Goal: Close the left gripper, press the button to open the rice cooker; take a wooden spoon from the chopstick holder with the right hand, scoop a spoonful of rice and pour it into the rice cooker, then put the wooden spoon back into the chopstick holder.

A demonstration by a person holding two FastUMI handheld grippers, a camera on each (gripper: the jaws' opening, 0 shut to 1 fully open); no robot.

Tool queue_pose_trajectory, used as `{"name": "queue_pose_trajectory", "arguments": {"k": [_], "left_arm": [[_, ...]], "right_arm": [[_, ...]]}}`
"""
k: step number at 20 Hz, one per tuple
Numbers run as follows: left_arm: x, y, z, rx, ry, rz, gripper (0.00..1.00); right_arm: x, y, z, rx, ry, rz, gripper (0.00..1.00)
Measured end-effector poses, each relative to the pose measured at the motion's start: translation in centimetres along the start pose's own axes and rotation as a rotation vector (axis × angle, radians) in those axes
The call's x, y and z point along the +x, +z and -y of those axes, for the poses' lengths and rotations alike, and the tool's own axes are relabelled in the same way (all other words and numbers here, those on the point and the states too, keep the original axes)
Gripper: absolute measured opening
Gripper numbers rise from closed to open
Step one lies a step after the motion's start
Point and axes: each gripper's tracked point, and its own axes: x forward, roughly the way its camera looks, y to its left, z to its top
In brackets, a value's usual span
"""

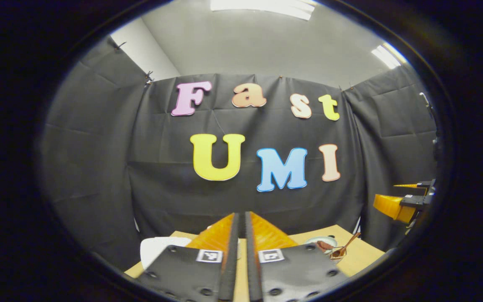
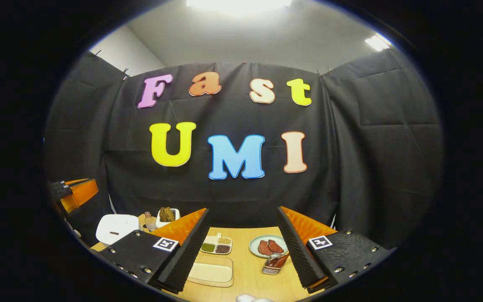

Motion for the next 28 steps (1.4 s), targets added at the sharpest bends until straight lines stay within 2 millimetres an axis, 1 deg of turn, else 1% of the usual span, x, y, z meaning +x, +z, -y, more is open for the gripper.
{"name": "queue_pose_trajectory", "arguments": {"k": [1, 2, 5, 6, 8, 9, 11, 13, 14, 15, 17, 18, 19, 21, 22, 23, 25, 26, 27, 28], "left_arm": [[-0.2, -0.5, 0.0, -0.007, 0.002, -0.022, 0.08], [-0.2, -0.7, 0.2, -0.011, 0.000, -0.032, 0.08], [0.0, -1.1, -0.1, 0.005, 0.004, -0.048, 0.07], [0.3, -0.9, -0.3, 0.015, 0.002, -0.039, 0.08], [0.9, -0.5, -1.1, 0.025, 0.009, -0.023, 0.06], [1.5, -0.5, -1.8, 0.032, 0.022, -0.025, 0.08], [3.0, -1.2, -4.1, 0.044, 0.072, -0.026, 0.07], [4.9, -2.6, -6.5, 0.036, 0.125, -0.044, 0.08], [5.8, -4.2, -7.9, 0.026, 0.155, -0.067, 0.07], [7.0, -6.1, -9.2, 0.011, 0.185, -0.098, 0.08], [8.8, -10.2, -12.1, -0.022, 0.247, -0.172, 0.08], [9.3, -12.6, -13.3, -0.047, 0.276, -0.209, 0.08], [9.8, -14.9, -14.9, -0.062, 0.308, -0.247, 0.09], [10.5, -19.0, -17.6, -0.073, 0.377, -0.304, 0.07], [11.0, -20.7, -18.8, -0.070, 0.405, -0.326, 0.07], [11.0, -22.8, -19.5, -0.083, 0.428, -0.364, 0.08], [10.9, -26.4, -21.0, -0.104, 0.457, -0.430, 0.08], [10.9, -27.7, -21.8, -0.113, 0.473, -0.451, 0.08], [11.0, -28.7, -22.3, -0.108, 0.482, -0.474, 0.08], [11.0, -29.9, -22.5, -0.127, 0.483, -0.494, 0.10]], "right_arm": [[0.0, 0.0, 0.0, -0.002, 0.001, -0.001, 0.97], [0.0, 0.0, 0.0, -0.005, 0.001, -0.001, 0.97], [-0.1, -0.1, 0.1, -0.011, 0.002, -0.002, 0.97], [-0.1, -0.1, 0.0, -0.014, 0.004, -0.003, 0.97], [-0.1, -0.3, 0.1, -0.024, 0.001, -0.013, 0.97], [-0.1, -0.4, 0.2, -0.028, -0.001, -0.019, 0.97], [-0.2, -0.4, 0.5, -0.039, -0.008, -0.025, 0.97], [-0.5, -0.4, 0.9, -0.056, -0.018, -0.032, 0.97], [-0.5, -0.4, 1.1, -0.065, -0.022, -0.036, 0.97], [-0.6, -0.5, 1.2, -0.073, -0.028, -0.044, 0.97], [-0.7, -0.7, 1.5, -0.089, -0.037, -0.059, 0.97], [-0.7, -0.8, 1.5, -0.096, -0.039, -0.069, 0.97], [-0.8, -1.0, 1.6, -0.102, -0.039, -0.077, 0.97], [-0.9, -1.3, 1.7, -0.118, -0.041, -0.093, 0.97], [-1.0, -1.5, 1.7, -0.130, -0.043, -0.103, 0.97], [-0.9, -1.8, 1.6, -0.137, -0.040, -0.113, 0.97], [-0.7, -2.2, 1.2, -0.148, -0.031, -0.129, 0.97], [-0.6, -2.3, 1.0, -0.150, -0.026, -0.135, 0.97], [-0.6, -2.4, 0.8, -0.152, -0.020, -0.140, 0.97], [-0.6, -2.5, 0.5, -0.153, -0.014, -0.146, 0.97]]}}
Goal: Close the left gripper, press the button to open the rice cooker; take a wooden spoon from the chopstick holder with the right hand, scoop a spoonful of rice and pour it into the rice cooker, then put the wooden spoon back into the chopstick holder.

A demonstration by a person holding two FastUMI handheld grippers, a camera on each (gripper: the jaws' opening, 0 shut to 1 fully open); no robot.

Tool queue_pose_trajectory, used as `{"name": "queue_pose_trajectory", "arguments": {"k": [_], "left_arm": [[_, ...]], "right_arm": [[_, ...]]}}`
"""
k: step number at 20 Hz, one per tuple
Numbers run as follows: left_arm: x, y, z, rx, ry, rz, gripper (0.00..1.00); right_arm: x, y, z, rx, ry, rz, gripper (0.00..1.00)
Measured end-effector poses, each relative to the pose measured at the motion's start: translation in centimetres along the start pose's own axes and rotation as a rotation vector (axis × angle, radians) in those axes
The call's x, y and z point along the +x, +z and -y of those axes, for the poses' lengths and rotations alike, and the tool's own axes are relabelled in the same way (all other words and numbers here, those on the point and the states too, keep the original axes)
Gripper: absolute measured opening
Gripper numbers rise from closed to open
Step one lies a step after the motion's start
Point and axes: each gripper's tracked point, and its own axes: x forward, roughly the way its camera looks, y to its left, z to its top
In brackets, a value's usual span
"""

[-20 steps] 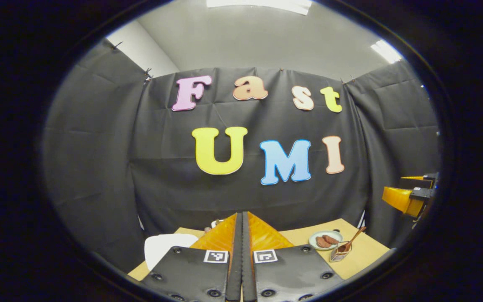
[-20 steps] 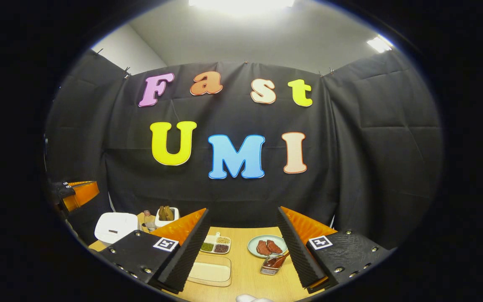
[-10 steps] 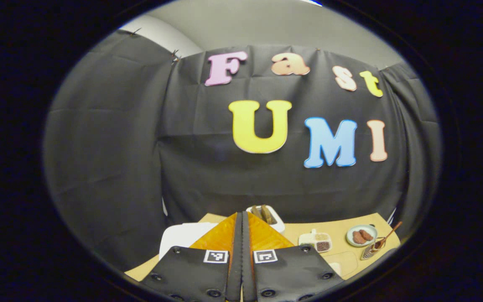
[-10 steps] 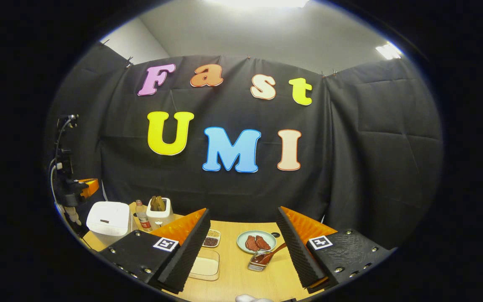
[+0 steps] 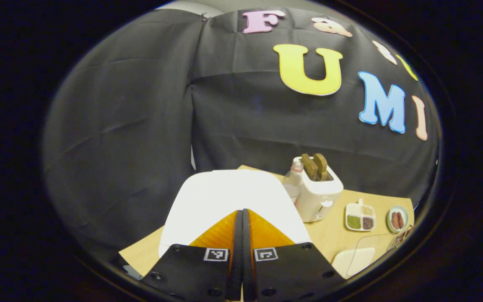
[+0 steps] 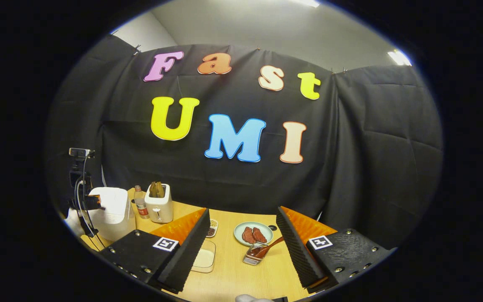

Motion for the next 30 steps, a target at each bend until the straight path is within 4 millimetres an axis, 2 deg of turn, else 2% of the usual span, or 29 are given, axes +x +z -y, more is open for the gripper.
{"name": "queue_pose_trajectory", "arguments": {"k": [4, 10, 11, 12, 15, 17, 18, 20, 21, 22, 23, 24, 26, 29, 30], "left_arm": [[1.8, -2.6, 0.0, 0.005, 0.021, -0.075, 0.08], [1.8, -3.6, 0.2, 0.023, 0.041, -0.134, 0.09], [1.2, -3.5, 0.2, 0.022, 0.036, -0.154, 0.08], [1.8, -3.7, 0.1, 0.027, 0.033, -0.161, 0.09], [1.6, -3.5, 0.1, 0.043, 0.031, -0.158, 0.09], [1.2, -2.0, 0.2, 0.057, 0.042, -0.112, 0.09], [0.5, -0.1, 0.1, 0.062, 0.048, -0.048, 0.09], [-1.9, 5.9, 0.3, 0.080, 0.053, 0.142, 0.08], [-3.9, 10.0, 0.4, 0.094, 0.058, 0.275, 0.09], [-6.3, 13.3, 0.8, 0.090, 0.049, 0.373, 0.08], [-9.3, 15.7, 1.8, 0.098, 0.018, 0.461, 0.07], [-11.5, 17.1, 2.7, 0.110, -0.014, 0.499, 0.08], [-16.0, 18.3, 4.6, 0.106, -0.089, 0.513, 0.07], [-19.4, 17.9, 7.6, 0.090, -0.182, 0.505, 0.09], [-20.6, 17.8, 8.0, 0.085, -0.194, 0.510, 0.08]], "right_arm": [[0.0, -0.9, -0.9, -0.005, 0.024, -0.025, 0.97], [0.0, -1.5, -1.2, 0.020, 0.039, -0.039, 0.97], [0.0, -1.6, -1.2, 0.024, 0.040, -0.039, 0.97], [-0.1, -1.7, -1.3, 0.025, 0.043, -0.039, 0.97], [-0.2, -2.2, -1.1, 0.034, 0.041, -0.042, 0.97], [-0.4, -1.5, -1.4, 0.061, 0.058, -0.007, 0.97], [-0.4, -1.1, -1.9, 0.073, 0.083, 0.013, 0.97], [-0.3, -1.0, -1.9, 0.090, 0.088, 0.032, 0.97], [-0.5, -0.8, -2.0, 0.099, 0.091, 0.050, 0.97], [-0.6, -0.4, -2.1, 0.109, 0.095, 0.068, 0.97], [-0.7, -0.3, -2.6, 0.115, 0.113, 0.077, 0.97], [-0.6, -0.3, -2.6, 0.116, 0.112, 0.080, 0.97], [-0.4, -0.3, -2.2, 0.110, 0.104, 0.087, 0.97], [-0.4, -0.2, -1.9, 0.111, 0.085, 0.100, 0.97], [-0.3, -0.2, -1.7, 0.106, 0.078, 0.103, 0.97]]}}
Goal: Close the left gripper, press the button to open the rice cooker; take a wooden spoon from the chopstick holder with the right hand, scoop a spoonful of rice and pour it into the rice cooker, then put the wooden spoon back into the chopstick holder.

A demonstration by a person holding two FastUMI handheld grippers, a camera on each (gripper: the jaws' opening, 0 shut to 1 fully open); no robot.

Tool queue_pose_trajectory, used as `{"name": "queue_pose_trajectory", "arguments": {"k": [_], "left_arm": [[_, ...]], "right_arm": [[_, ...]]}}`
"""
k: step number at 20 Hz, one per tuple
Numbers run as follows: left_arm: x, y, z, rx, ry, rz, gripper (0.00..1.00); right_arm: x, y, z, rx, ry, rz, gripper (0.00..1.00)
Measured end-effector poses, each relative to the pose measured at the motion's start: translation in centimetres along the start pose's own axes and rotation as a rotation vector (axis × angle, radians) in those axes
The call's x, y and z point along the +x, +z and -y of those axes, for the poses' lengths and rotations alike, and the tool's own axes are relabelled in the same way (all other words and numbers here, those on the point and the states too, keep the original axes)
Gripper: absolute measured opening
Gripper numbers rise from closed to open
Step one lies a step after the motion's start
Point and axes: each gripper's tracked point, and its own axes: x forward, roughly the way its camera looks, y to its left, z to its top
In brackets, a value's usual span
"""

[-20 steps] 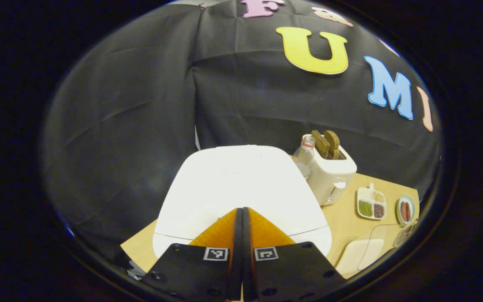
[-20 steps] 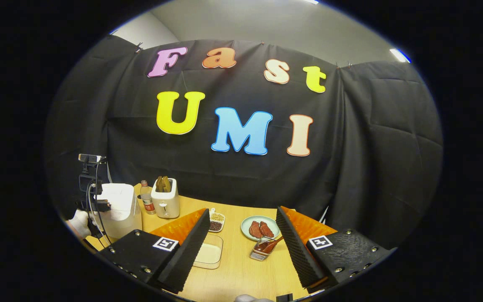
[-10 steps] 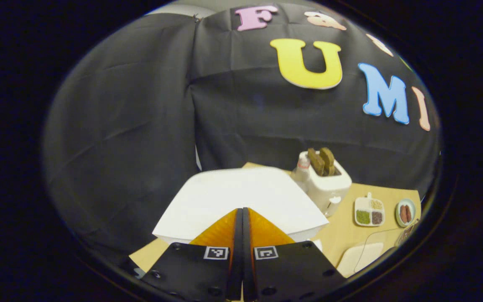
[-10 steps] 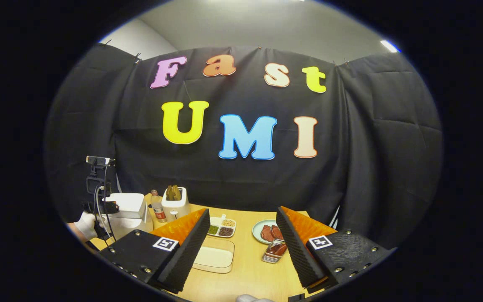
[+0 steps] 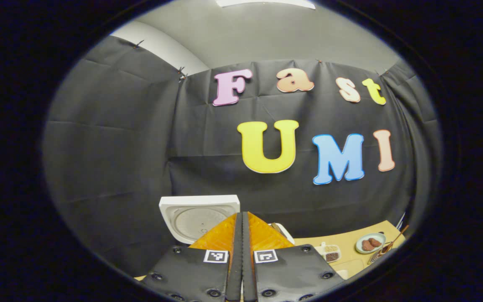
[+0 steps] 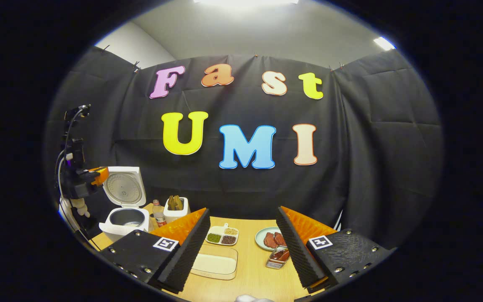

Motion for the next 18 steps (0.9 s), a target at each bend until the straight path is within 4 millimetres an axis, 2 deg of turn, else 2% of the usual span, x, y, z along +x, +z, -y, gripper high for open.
{"name": "queue_pose_trajectory", "arguments": {"k": [2, 3, 6, 9, 10, 12, 18], "left_arm": [[-2.3, -0.4, 2.9, -0.037, -0.071, -0.020, 0.08], [-3.3, -0.8, 3.6, -0.039, -0.087, -0.030, 0.07], [-6.2, 0.5, 4.9, -0.046, -0.111, 0.020, 0.10], [-8.8, 3.1, 7.3, -0.052, -0.219, 0.101, 0.69], [-9.0, 3.3, 7.3, -0.037, -0.221, 0.102, 0.89], [-9.2, 3.3, 7.1, -0.019, -0.212, 0.106, 0.95], [-9.1, 2.5, 7.2, -0.036, -0.218, 0.067, 0.95]], "right_arm": [[0.2, -0.2, 0.6, -0.006, -0.019, 0.003, 0.97], [0.3, -0.4, 1.0, 0.005, -0.022, 0.007, 0.97], [0.5, -0.6, 2.8, 0.042, -0.077, 0.018, 0.97], [0.2, -0.8, 4.3, 0.057, -0.125, 0.022, 0.97], [0.2, -1.0, 4.6, 0.062, -0.136, 0.021, 0.97], [0.1, -1.4, 5.2, 0.065, -0.150, 0.014, 0.97], [0.0, -2.0, 6.0, 0.065, -0.179, 0.009, 0.97]]}}
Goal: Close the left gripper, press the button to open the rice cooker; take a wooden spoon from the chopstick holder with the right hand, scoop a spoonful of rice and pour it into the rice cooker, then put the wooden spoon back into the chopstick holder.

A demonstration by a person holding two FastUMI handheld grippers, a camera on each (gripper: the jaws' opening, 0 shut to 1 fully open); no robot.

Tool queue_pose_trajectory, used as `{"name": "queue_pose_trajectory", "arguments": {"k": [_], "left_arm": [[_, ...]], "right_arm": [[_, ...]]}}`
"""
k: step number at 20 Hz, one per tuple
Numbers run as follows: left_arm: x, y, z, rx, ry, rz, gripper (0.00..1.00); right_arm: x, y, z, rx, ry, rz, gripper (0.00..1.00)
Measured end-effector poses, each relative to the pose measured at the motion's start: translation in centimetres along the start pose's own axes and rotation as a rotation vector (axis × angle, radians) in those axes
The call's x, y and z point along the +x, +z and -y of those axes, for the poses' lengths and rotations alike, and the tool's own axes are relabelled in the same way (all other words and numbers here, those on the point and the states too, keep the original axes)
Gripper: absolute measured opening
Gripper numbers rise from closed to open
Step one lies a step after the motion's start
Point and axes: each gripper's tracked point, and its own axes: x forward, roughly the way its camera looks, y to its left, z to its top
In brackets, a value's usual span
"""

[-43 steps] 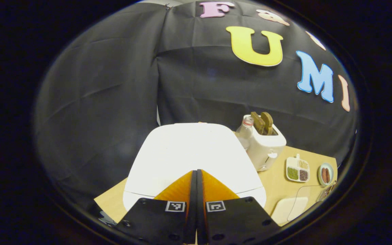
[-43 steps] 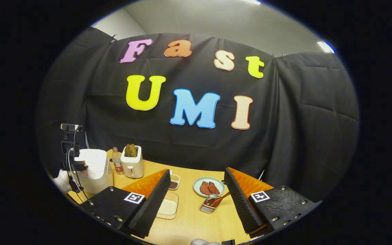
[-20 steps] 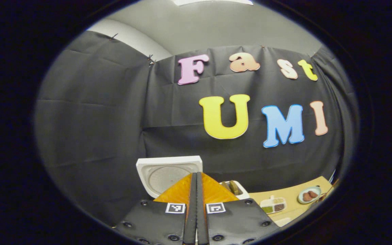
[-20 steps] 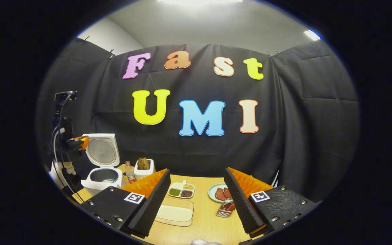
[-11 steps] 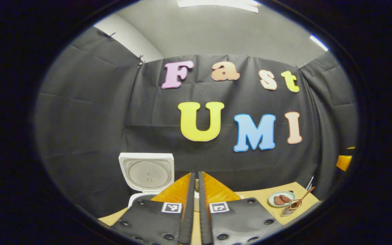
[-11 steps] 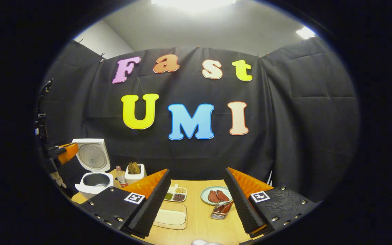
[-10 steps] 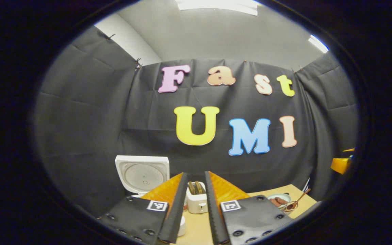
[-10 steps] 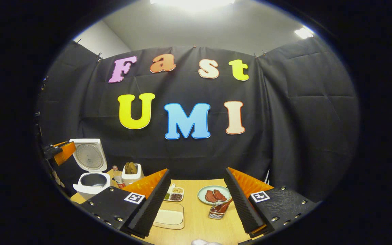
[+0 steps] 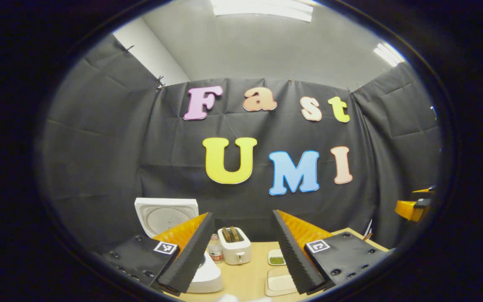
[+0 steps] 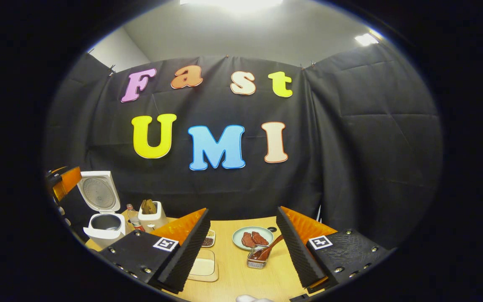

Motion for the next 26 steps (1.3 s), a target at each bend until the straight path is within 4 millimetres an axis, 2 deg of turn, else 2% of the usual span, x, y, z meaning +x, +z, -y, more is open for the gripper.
{"name": "queue_pose_trajectory", "arguments": {"k": [2, 5, 8, 11, 12, 13, 19, 26], "left_arm": [[0.0, -0.2, 0.3, -0.008, -0.020, -0.005, 0.95], [-0.4, -0.5, 0.7, -0.010, -0.038, 0.001, 0.95], [-0.5, -1.1, 1.3, 0.007, -0.043, 0.001, 0.95], [-0.3, -2.2, 2.2, 0.015, -0.037, -0.008, 0.94], [0.0, -2.7, 2.7, 0.016, -0.040, -0.014, 0.95], [0.4, -3.4, 3.2, 0.021, -0.038, -0.022, 0.95], [3.2, -6.8, 6.1, 0.022, -0.018, -0.077, 0.95], [6.6, -10.2, 8.4, 0.030, 0.009, -0.121, 0.95]], "right_arm": [[0.1, -1.1, 0.2, 0.007, -0.004, -0.010, 0.97], [0.8, -4.2, 1.3, 0.036, -0.024, -0.040, 0.97], [1.8, -8.8, 2.5, 0.093, -0.037, -0.103, 0.97], [3.9, -13.7, 4.1, 0.139, -0.051, -0.161, 0.97], [4.9, -15.1, 4.7, 0.153, -0.057, -0.178, 0.94], [6.1, -16.5, 5.3, 0.170, -0.063, -0.196, 0.97], [14.6, -23.7, 8.0, 0.258, -0.088, -0.279, 0.99], [23.7, -28.7, 9.3, 0.284, -0.087, -0.342, 0.99]]}}
